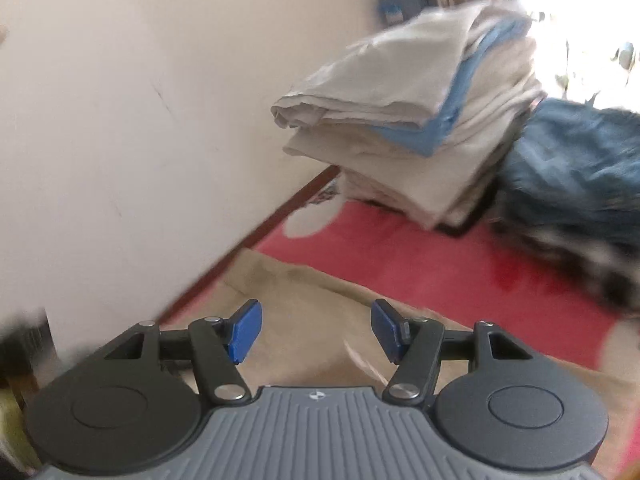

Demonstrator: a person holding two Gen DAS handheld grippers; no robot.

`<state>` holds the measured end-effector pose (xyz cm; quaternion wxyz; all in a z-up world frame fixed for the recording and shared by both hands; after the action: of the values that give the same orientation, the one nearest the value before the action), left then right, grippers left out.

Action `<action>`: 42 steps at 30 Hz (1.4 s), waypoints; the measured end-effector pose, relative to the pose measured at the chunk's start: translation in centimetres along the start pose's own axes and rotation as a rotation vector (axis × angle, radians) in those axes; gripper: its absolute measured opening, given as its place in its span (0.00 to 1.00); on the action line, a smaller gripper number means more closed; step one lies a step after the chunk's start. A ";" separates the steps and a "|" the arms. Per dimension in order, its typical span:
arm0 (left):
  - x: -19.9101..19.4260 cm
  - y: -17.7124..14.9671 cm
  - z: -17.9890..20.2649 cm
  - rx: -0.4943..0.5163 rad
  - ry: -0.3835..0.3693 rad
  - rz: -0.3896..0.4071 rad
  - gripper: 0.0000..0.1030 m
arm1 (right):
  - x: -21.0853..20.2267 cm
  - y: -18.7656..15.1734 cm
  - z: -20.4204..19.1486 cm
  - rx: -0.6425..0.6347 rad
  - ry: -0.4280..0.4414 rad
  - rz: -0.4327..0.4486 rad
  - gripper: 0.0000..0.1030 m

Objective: Fold clothes

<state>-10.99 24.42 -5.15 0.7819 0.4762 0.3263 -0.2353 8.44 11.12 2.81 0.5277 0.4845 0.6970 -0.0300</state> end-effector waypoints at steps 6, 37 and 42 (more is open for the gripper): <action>0.4 -0.7 -0.7 -0.038 -0.010 0.025 0.04 | 7.0 4.1 -2.5 0.094 0.006 -0.234 0.59; 8.1 3.1 13.7 0.609 -0.200 -0.037 0.20 | -6.1 -11.0 13.4 0.775 0.170 -0.141 0.63; 4.1 4.0 11.1 0.453 -0.180 0.081 0.06 | -5.9 -9.4 13.7 0.763 0.168 -0.112 0.63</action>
<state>-2.28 16.01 -2.10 0.6899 0.6292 0.1749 -0.3123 11.28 -5.25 -3.13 0.2483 0.6079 0.7018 -0.2761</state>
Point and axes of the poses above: each gripper's, at about its wrist camera, not at the fingertips, and x roughly the way its jaws point, z to its right, y to its top, the point moved 8 cm from there along x, roughly the way its jaws point, and after that the axes turned 10 degrees about -z, right-handed, at the moved point
